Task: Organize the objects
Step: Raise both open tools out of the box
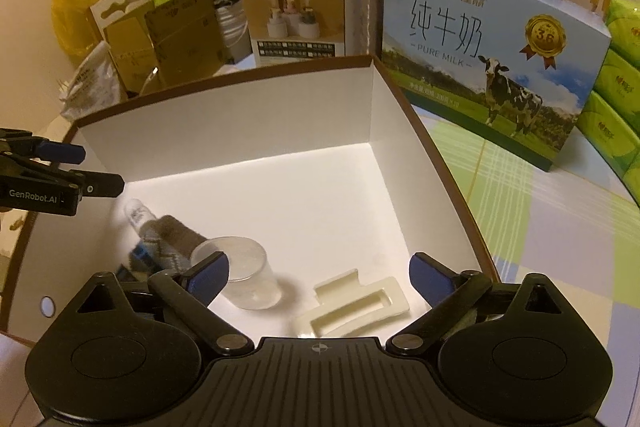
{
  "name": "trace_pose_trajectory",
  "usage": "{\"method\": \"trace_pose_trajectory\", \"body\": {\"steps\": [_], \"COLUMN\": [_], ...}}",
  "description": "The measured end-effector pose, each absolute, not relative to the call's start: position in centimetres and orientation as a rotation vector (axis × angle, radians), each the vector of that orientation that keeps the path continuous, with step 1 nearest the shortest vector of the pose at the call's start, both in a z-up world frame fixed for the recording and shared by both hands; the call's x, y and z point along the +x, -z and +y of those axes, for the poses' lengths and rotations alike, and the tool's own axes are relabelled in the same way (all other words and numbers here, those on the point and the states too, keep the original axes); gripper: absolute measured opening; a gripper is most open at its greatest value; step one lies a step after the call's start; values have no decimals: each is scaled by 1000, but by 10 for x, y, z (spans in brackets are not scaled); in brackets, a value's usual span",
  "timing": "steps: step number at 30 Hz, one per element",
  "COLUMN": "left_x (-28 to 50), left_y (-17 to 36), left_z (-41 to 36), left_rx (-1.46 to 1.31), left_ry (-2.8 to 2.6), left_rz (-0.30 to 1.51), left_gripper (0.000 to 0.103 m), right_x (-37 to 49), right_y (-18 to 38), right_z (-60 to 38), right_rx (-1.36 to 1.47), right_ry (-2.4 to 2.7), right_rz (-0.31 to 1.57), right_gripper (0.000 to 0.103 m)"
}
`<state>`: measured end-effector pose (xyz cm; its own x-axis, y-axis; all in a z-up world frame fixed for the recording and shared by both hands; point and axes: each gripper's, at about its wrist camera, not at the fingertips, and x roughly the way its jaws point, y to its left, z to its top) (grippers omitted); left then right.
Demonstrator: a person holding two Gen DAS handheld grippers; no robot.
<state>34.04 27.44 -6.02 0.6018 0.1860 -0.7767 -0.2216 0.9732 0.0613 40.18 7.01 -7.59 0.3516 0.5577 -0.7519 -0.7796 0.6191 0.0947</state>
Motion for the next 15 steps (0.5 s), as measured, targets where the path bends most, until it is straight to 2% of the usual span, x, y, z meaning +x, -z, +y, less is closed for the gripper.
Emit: {"method": "trace_pose_trajectory", "body": {"steps": [10,15], "left_x": [306,282], "left_y": [18,-3], "left_z": [265,252], "left_rx": [-76,-93], "left_ry": [-258,-247], "left_rz": [818,787], "left_gripper": [91,93], "right_x": [372,354], "right_y": [46,32], "right_z": [38,17], "right_rx": [-192,-145], "right_ry": [-897,-894], "right_rz": [776,756], "right_gripper": [99,100]}}
